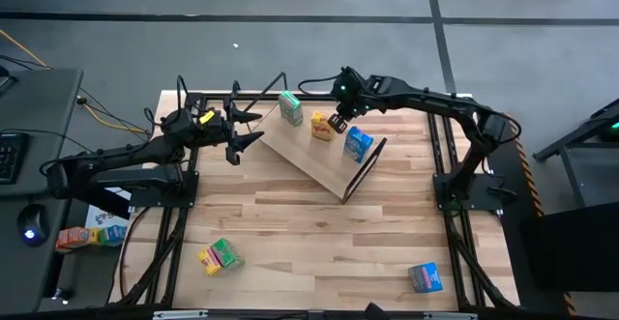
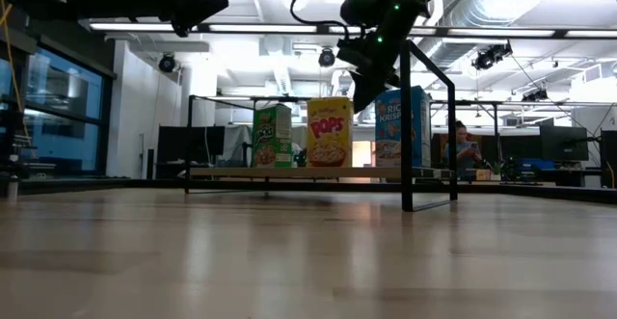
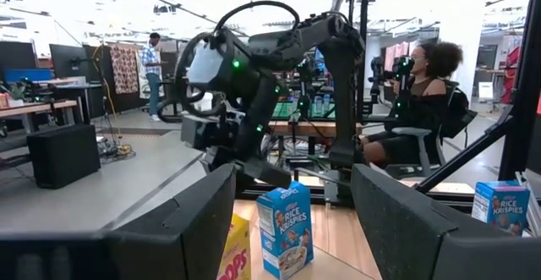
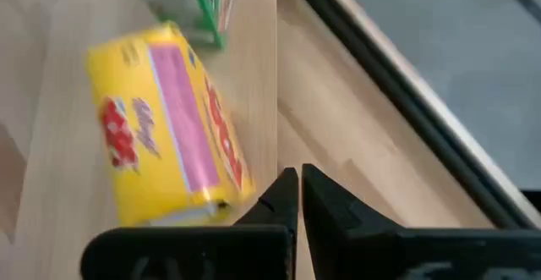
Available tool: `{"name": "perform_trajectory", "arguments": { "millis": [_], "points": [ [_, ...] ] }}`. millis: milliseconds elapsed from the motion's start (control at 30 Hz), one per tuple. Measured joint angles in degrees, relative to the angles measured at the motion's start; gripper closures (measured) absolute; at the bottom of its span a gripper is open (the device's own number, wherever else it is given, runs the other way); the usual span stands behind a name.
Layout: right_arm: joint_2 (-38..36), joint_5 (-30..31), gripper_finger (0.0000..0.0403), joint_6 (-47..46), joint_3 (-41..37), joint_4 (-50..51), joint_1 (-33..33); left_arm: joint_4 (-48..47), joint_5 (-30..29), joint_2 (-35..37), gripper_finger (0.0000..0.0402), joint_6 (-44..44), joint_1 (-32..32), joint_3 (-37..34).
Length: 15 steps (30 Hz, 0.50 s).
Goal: Stack cereal on shelf
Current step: Put the top yellow cereal box on the shelf
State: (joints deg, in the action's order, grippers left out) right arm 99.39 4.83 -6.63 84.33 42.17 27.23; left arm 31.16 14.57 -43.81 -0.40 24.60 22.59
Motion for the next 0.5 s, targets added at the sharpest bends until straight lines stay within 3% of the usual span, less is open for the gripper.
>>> {"name": "perform_trajectory", "arguments": {
  "millis": [500],
  "points": [
    [-0.3, -1.6, 0.0403, 0.0, 0.0, -0.7, -1.5, 0.0, 0.0, 0.0, 0.0174, 0.6, 0.0, 0.0]
  ]
}}
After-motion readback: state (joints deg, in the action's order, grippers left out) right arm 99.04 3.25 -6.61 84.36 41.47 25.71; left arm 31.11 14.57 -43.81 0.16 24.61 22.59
